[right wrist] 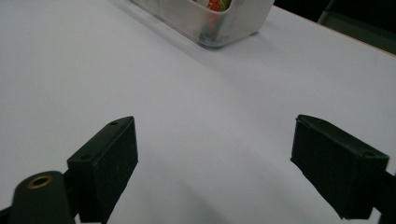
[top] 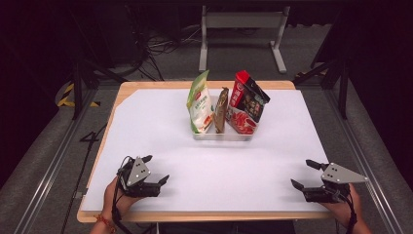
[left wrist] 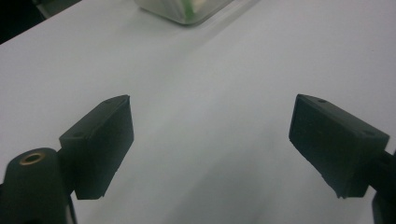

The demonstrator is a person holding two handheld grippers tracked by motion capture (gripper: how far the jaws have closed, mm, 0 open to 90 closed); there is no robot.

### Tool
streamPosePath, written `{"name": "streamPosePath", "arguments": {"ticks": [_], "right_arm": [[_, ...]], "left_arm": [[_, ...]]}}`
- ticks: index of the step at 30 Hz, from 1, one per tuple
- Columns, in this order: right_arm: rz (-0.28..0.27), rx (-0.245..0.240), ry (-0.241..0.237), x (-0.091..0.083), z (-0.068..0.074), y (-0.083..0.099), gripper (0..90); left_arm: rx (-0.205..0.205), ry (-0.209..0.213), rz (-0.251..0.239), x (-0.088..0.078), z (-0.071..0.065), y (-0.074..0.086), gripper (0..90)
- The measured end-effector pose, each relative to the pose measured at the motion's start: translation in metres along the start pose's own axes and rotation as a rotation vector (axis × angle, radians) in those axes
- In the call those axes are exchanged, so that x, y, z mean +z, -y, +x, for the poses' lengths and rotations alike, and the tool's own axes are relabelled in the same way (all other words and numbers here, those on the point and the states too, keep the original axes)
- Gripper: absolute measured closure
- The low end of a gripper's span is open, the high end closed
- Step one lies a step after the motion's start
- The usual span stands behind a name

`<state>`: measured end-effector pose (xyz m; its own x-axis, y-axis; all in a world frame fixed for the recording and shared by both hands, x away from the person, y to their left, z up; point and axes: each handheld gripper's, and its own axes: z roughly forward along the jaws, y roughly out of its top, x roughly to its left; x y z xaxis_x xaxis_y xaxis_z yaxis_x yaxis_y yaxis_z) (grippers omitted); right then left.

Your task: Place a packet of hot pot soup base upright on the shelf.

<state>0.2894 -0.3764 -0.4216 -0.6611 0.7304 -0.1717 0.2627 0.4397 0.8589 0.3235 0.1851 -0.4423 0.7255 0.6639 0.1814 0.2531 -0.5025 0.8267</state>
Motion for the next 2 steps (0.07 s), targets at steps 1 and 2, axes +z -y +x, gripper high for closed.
{"name": "streamPosePath", "arguments": {"ticks": [1, 2], "right_arm": [[-0.001, -0.002, 0.0, 0.0004, -0.0002, -0.0001, 13.9], [0.001, -0.001, 0.003, 0.0008, -0.0004, -0.0003, 13.3]], "left_arm": [[-0.002, -0.001, 0.0, 0.0001, 0.0001, 0.0, 14.7], [-0.002, -0.002, 0.0, 0.0004, 0.0002, 0.0001, 14.7]]}}
